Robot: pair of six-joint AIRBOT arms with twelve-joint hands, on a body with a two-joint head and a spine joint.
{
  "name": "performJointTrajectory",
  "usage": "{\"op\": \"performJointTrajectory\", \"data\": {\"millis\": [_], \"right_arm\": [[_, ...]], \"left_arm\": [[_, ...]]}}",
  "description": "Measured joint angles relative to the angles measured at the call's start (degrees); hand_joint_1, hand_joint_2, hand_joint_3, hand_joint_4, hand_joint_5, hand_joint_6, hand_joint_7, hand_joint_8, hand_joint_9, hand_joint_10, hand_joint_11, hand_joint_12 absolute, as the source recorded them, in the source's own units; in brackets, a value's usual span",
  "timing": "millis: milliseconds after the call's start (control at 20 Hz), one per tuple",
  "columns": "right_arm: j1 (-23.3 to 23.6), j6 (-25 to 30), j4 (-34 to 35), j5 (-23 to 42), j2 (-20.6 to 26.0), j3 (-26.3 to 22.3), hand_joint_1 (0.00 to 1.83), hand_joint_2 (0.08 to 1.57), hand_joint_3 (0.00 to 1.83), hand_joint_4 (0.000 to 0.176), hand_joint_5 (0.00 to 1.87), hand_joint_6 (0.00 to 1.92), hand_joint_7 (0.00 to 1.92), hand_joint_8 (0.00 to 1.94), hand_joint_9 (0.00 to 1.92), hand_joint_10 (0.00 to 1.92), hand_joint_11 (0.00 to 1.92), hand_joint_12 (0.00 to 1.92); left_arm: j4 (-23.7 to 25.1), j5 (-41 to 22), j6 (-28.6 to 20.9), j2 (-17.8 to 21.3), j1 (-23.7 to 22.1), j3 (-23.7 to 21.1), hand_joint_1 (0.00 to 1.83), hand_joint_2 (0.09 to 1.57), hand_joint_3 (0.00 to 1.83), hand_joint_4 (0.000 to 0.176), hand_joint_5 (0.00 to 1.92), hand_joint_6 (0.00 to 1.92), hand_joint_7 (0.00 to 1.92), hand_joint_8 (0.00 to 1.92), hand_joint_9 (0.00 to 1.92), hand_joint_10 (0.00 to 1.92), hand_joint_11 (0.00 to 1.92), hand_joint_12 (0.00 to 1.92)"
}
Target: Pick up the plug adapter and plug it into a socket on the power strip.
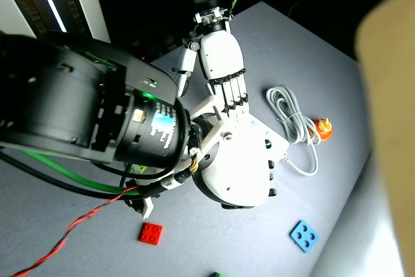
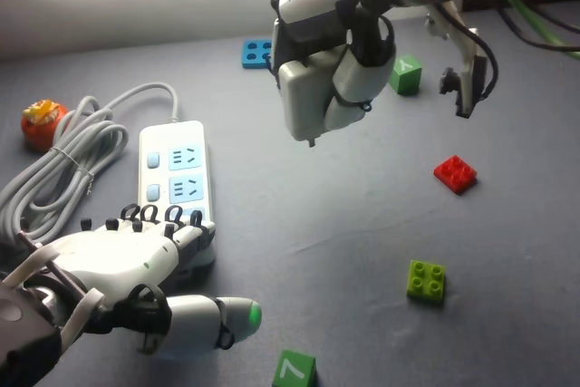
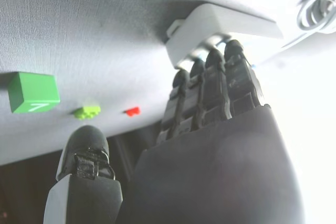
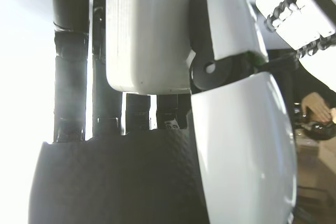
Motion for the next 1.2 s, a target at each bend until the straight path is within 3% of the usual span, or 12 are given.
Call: {"op": "performJointTrajectory", "data": {"millis": [100,250,350,400,600,750,1200], "right_arm": [[-0.94,11.82,-14.53,0.68,-1.95,0.0,1.25,1.09,0.0,0.0,0.95,0.95,1.15,0.8,1.35,0.01,0.84,0.95],[-2.19,35.45,-38.42,-1.03,-5.29,0.0,1.25,1.09,0.0,0.0,0.94,0.96,1.13,0.84,1.34,0.0,0.82,0.96],[-2.1,46.45,-48.19,-2.21,-7.17,0.22,1.24,1.1,0.0,0.0,0.92,0.99,1.11,0.87,1.34,0.0,0.82,0.96],[-1.75,49.42,-50.56,-2.6,-8.46,0.96,1.24,1.1,0.0,0.0,0.93,0.98,1.12,0.85,1.34,0.0,0.82,0.96],[-1.31,53.81,-51.19,-3.69,-14.19,5.31,1.24,1.1,0.0,0.0,0.92,0.98,1.13,0.84,1.34,0.0,0.82,0.96],[-1.31,59.23,-58.12,-3.65,-18.29,7.91,1.25,1.1,0.0,0.0,0.93,0.96,1.13,0.85,1.35,0.0,0.82,0.96],[-3.67,68.81,-68.06,-2.58,-23.34,9.53,1.25,1.08,0.0,0.0,0.99,0.89,1.17,0.77,1.34,0.0,0.84,0.94]], "left_arm": [[0.02,0.11,0.0,0.0,0.0,0.04,0.0,1.18,0.0,0.0,0.0,0.0,0.01,0.0,0.0,0.0,0.0,0.0],[0.04,0.11,0.0,0.0,0.0,0.04,0.0,1.18,0.0,0.0,0.0,0.0,0.01,0.0,0.0,0.0,0.0,0.0],[0.02,0.13,0.0,0.0,0.0,0.04,0.0,1.18,0.0,0.0,0.0,0.0,0.01,0.0,0.0,0.0,0.0,0.0],[0.04,0.11,0.02,0.0,0.0,0.04,0.0,1.18,0.0,0.0,0.0,0.0,0.03,0.01,0.02,0.01,0.0,0.0],[0.0,0.15,-0.02,0.0,-0.13,0.04,0.0,1.18,0.0,0.0,0.0,0.0,0.04,0.01,0.02,0.01,0.0,0.0],[0.0,0.2,0.02,0.0,-0.13,0.04,0.0,1.19,0.0,0.0,0.0,0.0,0.02,0.0,0.01,0.0,0.0,0.0],[0.0,0.15,0.02,0.0,-0.11,0.02,0.0,1.18,0.0,0.0,0.0,0.0,0.01,0.0,0.0,0.0,0.0,0.0]]}}
